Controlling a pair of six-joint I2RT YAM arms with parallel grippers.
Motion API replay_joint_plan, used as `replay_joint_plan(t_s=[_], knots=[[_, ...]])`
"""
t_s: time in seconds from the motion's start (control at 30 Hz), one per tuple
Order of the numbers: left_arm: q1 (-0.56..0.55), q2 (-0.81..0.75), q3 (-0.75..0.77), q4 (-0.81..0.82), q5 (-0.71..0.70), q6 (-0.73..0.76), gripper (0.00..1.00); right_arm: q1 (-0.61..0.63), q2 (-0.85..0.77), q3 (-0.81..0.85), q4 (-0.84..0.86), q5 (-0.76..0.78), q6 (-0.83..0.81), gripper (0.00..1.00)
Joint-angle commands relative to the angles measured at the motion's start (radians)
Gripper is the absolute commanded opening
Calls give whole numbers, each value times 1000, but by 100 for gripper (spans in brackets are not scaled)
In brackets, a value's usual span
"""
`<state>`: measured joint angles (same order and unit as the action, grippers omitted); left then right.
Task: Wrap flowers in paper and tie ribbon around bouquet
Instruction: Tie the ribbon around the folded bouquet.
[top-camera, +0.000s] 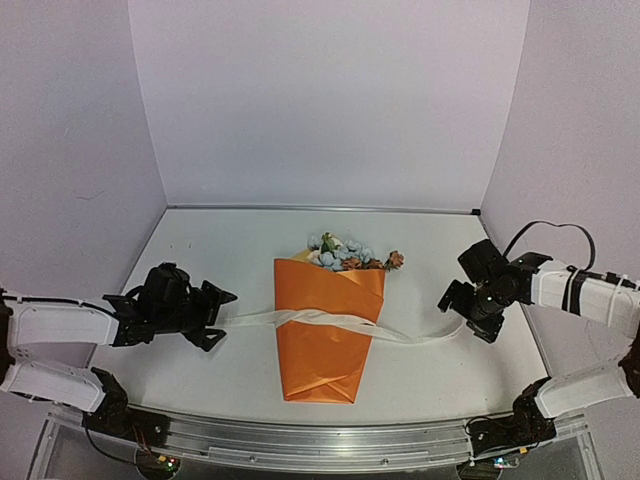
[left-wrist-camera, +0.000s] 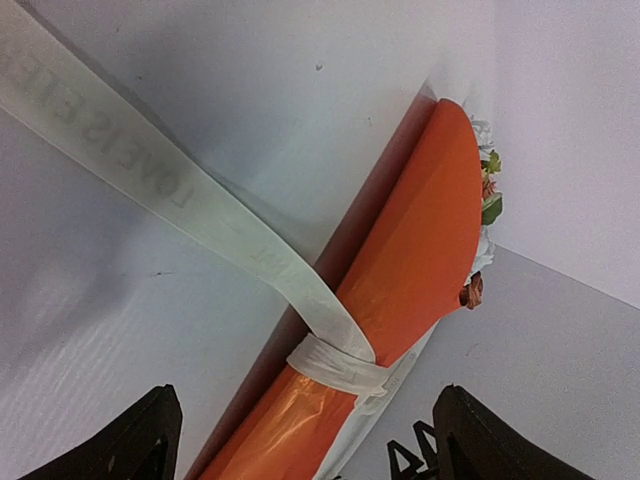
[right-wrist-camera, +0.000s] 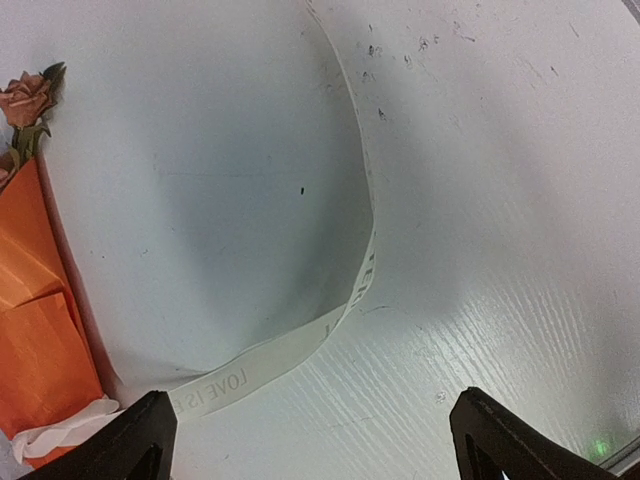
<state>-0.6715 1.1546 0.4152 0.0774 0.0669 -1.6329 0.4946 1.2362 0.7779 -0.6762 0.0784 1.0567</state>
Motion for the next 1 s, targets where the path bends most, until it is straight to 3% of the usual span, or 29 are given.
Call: replay_joint_plan(t_s=[0.0, 0.37, 0.97], knots=[[-64, 140, 13, 307, -58, -148, 91, 6, -77, -29, 29, 22, 76, 98], [-158, 344, 89, 437, -114, -260, 89, 7, -167, -51, 33, 54, 169, 98], [-178, 558, 107, 639, -174, -415, 75, 56, -194, -118, 108, 54, 227, 98]])
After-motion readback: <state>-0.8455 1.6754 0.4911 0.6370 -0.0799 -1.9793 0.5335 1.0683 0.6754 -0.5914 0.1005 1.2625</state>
